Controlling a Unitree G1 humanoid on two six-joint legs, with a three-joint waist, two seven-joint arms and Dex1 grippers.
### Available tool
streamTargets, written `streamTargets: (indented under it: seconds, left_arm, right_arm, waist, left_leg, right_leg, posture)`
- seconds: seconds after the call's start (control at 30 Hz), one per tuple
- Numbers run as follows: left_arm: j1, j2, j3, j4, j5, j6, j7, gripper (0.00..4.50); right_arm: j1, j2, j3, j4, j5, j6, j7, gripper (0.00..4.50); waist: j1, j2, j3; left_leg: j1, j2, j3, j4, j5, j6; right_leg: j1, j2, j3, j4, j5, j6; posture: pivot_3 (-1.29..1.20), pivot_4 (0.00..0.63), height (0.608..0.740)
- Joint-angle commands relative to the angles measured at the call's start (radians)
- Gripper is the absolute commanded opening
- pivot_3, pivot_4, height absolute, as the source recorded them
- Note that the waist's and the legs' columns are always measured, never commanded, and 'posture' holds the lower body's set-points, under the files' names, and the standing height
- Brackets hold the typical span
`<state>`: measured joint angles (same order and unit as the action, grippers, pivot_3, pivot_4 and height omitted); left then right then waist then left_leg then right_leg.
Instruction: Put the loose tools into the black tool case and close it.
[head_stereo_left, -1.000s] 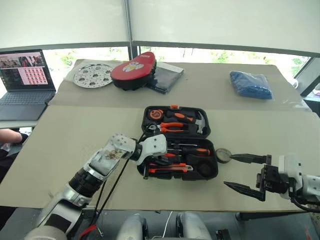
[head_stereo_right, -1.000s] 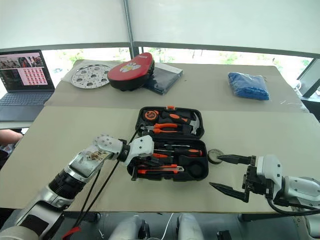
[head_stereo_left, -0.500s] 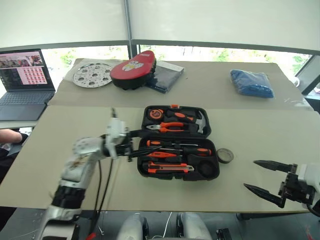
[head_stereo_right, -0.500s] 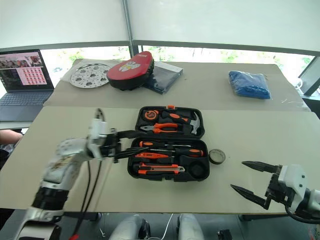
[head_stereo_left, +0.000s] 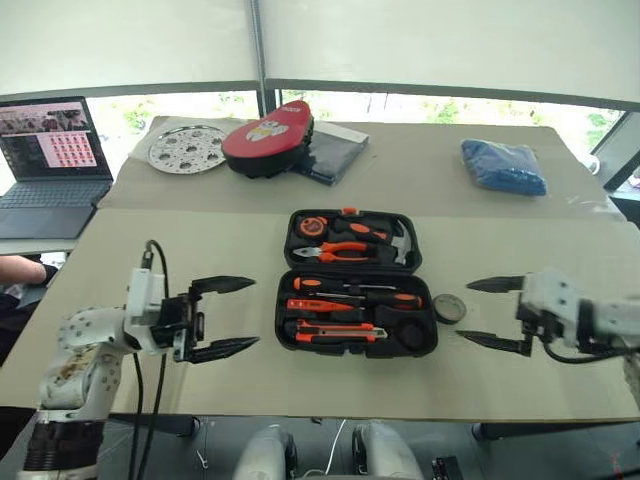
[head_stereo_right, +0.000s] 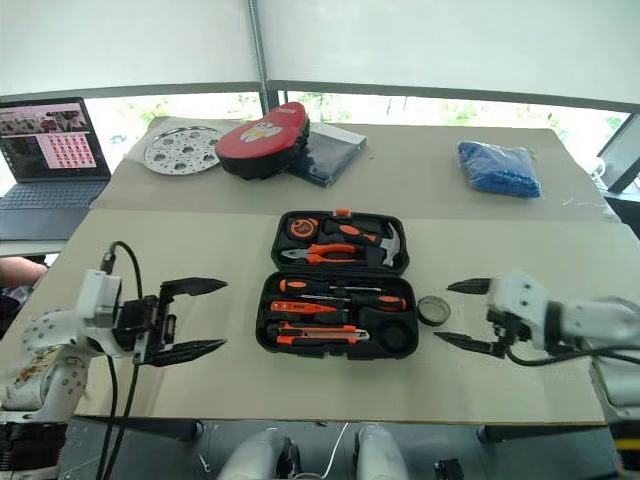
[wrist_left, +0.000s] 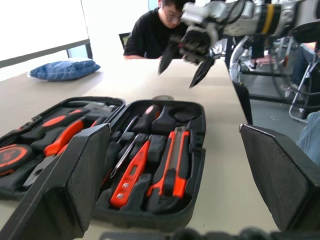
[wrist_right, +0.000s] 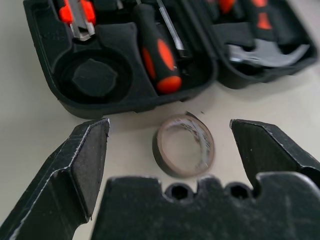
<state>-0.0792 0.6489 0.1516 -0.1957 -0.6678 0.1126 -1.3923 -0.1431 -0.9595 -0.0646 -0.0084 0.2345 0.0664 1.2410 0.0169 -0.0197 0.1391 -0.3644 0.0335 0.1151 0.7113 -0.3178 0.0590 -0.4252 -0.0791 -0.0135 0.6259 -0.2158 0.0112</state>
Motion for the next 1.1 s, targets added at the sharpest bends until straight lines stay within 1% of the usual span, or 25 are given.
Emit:
streamTargets:
  seconds: [0.03,0.13,0.2,0.27,0.37,0.43,0.53,0.6,0.67,0.83,0.9,0.97,1.1]
  left_arm:
    - [-0.027,0.005,-0.026,-0.068,0.005,0.018,0.034,4.50]
    - [-0.041,0.016,-0.037,-0.087,0.005,0.028,0.045,4.50]
    - [-0.048,0.021,-0.040,-0.096,0.002,0.036,0.053,4.50]
    - [-0.054,0.022,-0.047,-0.104,0.000,0.039,0.057,4.50]
    - [-0.060,0.019,-0.060,-0.113,0.004,0.035,0.053,4.50]
    - [-0.054,0.027,-0.081,-0.117,0.019,0.015,0.024,4.50]
    - [-0.037,0.032,-0.088,-0.107,0.030,-0.003,0.004,4.50]
    - [-0.023,0.038,-0.089,-0.088,0.041,-0.020,-0.017,4.50]
    - [-0.015,0.042,-0.090,-0.075,0.050,-0.034,-0.033,4.50]
    - [-0.007,0.041,-0.099,-0.062,0.066,-0.054,-0.052,4.50]
    - [-0.004,0.039,-0.103,-0.065,0.070,-0.055,-0.051,4.50]
    - [0.002,0.041,-0.104,-0.068,0.073,-0.058,-0.051,4.50]
    - [0.017,0.046,-0.094,-0.064,0.080,-0.070,-0.051,4.50]
  right_arm:
    - [-0.052,-0.042,0.082,0.053,-0.071,0.011,0.053,3.33]
    - [-0.081,-0.049,0.124,0.091,-0.112,0.020,0.050,2.43]
    - [-0.095,-0.042,0.137,0.112,-0.133,0.003,0.036,1.61]
    - [-0.105,-0.031,0.139,0.125,-0.141,-0.017,0.029,0.91]
    - [-0.109,-0.023,0.127,0.126,-0.125,-0.031,0.033,0.04]
    - [-0.099,-0.068,0.083,0.075,-0.072,0.005,0.078,0.04]
    - [-0.102,-0.090,0.016,-0.061,0.090,0.137,0.141,0.04]
    - [-0.104,-0.088,0.003,-0.184,0.219,0.278,0.154,0.04]
    - [-0.103,-0.094,0.013,-0.269,0.279,0.378,0.145,0.04]
    - [-0.112,-0.089,0.107,-0.370,0.280,0.530,0.088,0.04]
    - [-0.099,-0.100,0.153,-0.364,0.227,0.546,0.070,0.04]
    - [-0.092,-0.126,0.191,-0.355,0.176,0.522,0.080,0.04]
    - [-0.120,-0.149,0.249,-0.339,0.122,0.567,0.065,0.04]
  waist:
    - [0.000,0.000,0.000]
    - [-0.004,0.000,0.000]
    - [-0.006,0.000,0.000]
    - [-0.007,0.000,0.000]
    - [-0.007,0.000,0.000]
    - [-0.007,0.000,0.000]
    - [-0.005,0.001,0.001]
    - [-0.008,0.001,0.001]
    - [-0.011,0.001,0.001]
    - [-0.007,0.001,0.001]
    - [-0.003,0.001,0.001]
    - [-0.003,0.001,0.001]
    - [-0.005,0.001,0.001]
  left_leg:
    - [-0.002,0.000,0.000,0.000,0.000,0.000]
    - [-0.004,-0.001,0.000,0.000,0.004,-0.006]
    - [-0.004,-0.001,0.000,0.000,0.003,-0.006]
    - [-0.004,-0.001,0.001,0.000,0.003,-0.006]
    - [-0.003,-0.001,0.000,0.000,0.003,-0.006]
    - [-0.003,0.000,0.000,0.000,0.003,-0.005]
    - [-0.003,0.000,0.000,0.000,0.000,0.000]
    - [-0.003,0.000,0.000,0.000,0.000,-0.001]
    - [-0.003,0.002,0.000,0.000,0.000,-0.001]
    - [-0.003,0.001,-0.001,0.000,0.000,0.000]
    - [-0.004,0.001,-0.001,0.000,-0.001,0.000]
    - [-0.004,0.000,-0.001,0.000,-0.001,0.001]
    - [-0.005,-0.001,-0.001,0.000,-0.001,0.002]
  right_leg:
    - [-0.001,0.000,0.000,0.000,0.000,0.000]
    - [-0.002,0.000,0.000,-0.002,0.000,0.001]
    - [-0.002,0.000,0.000,-0.003,-0.001,0.002]
    - [-0.002,0.000,0.000,-0.003,-0.001,0.002]
    - [-0.002,0.001,0.000,-0.003,-0.001,0.002]
    - [-0.001,0.001,0.000,-0.003,-0.001,0.002]
    - [-0.002,0.000,0.000,-0.002,-0.001,0.002]
    - [-0.002,0.000,0.000,-0.002,-0.001,0.002]
    - [-0.002,0.001,0.000,-0.002,-0.001,0.002]
    - [-0.002,0.000,-0.001,-0.002,-0.001,0.001]
    - [-0.003,0.000,-0.001,-0.002,-0.001,0.001]
    - [-0.003,-0.001,-0.002,-0.002,-0.001,0.001]
    - [-0.004,-0.002,-0.001,-0.002,-0.001,0.001]
  posture:
    - [0.00,0.150,0.740]
    - [0.00,0.150,0.740]
    - [0.00,0.150,0.740]
    - [0.00,0.150,0.740]
    - [0.00,0.150,0.740]
    - [0.00,0.150,0.740]
    - [0.00,0.150,0.740]
    - [0.00,0.150,0.740]
    - [0.00,0.150,0.740]
    - [0.00,0.150,0.740]
    - [0.00,0.150,0.740]
    - [0.00,0.150,0.740]
    - [0.00,0.150,0.740]
